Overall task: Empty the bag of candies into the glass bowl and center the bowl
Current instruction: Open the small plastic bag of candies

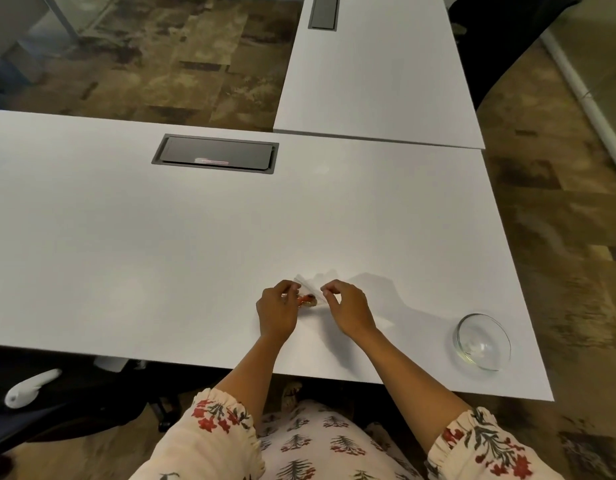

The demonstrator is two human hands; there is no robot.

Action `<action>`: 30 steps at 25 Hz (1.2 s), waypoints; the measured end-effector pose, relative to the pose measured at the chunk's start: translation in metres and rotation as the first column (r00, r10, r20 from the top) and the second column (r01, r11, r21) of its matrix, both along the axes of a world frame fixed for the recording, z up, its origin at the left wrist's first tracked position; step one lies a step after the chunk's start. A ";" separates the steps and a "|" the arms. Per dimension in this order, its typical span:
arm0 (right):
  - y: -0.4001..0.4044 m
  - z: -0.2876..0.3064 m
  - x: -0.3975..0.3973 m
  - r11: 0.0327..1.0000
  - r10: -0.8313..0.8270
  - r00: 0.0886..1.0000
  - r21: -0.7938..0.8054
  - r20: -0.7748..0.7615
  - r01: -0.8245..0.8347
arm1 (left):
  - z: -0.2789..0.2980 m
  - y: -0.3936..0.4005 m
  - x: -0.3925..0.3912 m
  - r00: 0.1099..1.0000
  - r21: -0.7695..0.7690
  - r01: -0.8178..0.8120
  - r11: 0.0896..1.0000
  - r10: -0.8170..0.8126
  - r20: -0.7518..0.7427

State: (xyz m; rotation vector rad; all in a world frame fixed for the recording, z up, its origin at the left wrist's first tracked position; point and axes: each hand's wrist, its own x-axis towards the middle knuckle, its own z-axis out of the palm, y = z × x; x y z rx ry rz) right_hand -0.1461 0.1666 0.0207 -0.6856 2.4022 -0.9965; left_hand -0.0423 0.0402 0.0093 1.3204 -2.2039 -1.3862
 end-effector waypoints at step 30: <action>0.014 0.028 -0.009 0.992 -0.087 0.987 -0.081 0.135 0.098 | 0.039 0.021 -0.047 0.999 0.248 -0.041 0.968 0.047 -0.017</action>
